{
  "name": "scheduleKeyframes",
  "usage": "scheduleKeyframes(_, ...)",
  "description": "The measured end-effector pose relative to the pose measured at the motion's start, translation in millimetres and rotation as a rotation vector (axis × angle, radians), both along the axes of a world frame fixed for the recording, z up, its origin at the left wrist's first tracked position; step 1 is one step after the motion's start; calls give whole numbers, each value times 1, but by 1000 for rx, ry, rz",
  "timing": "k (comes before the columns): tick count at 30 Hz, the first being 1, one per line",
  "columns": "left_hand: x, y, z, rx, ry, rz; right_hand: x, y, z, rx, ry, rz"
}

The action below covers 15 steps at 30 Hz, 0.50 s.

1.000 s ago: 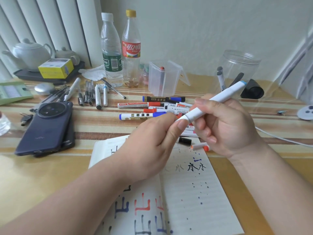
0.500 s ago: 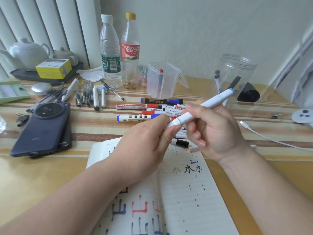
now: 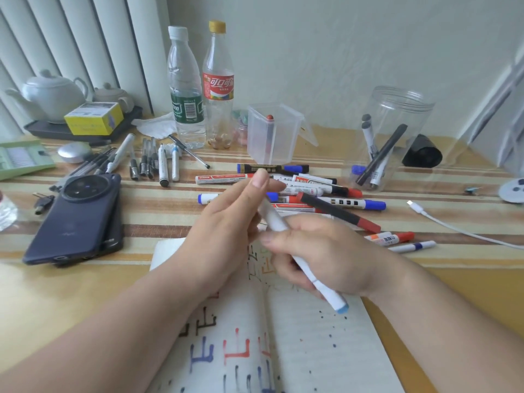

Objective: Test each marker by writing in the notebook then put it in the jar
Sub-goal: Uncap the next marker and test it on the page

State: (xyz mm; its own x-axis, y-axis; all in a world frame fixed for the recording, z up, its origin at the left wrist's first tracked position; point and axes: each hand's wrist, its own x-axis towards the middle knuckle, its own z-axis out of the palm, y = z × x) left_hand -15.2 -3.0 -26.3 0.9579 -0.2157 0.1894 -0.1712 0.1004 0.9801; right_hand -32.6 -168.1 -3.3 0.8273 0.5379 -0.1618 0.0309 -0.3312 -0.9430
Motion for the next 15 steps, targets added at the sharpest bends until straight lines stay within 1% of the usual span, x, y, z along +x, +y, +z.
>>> scheduleKeyframes(1,1,0,1,-90,77,-29,-3,1,1,-35,19,36)
scheduleKeyframes(2,0,0,1,-171,127,-64,-5,3,1,-24,39,45)
scheduleKeyframes(4,-1,-3,4,-295,197,-148,-6,4,2,121,120,26)
scheduleKeyframes(6,1,-1,5,-348,205,-226,-4,2,3,314,230,19)
scheduleKeyframes(8,-1,0,4,-355,150,-240,-1,2,3,405,303,25)
scheduleKeyframes(10,-7,-5,5,-321,133,-169,1,4,2,429,339,29)
scheduleKeyframes(12,-9,-10,13,-325,169,-91,1,8,1,405,348,42)
scheduleKeyframes(13,-3,-6,17,-391,204,-15,-1,8,-1,349,314,66)
scheduleKeyframes(15,19,21,26,-613,252,249,-7,7,-5,176,196,132)
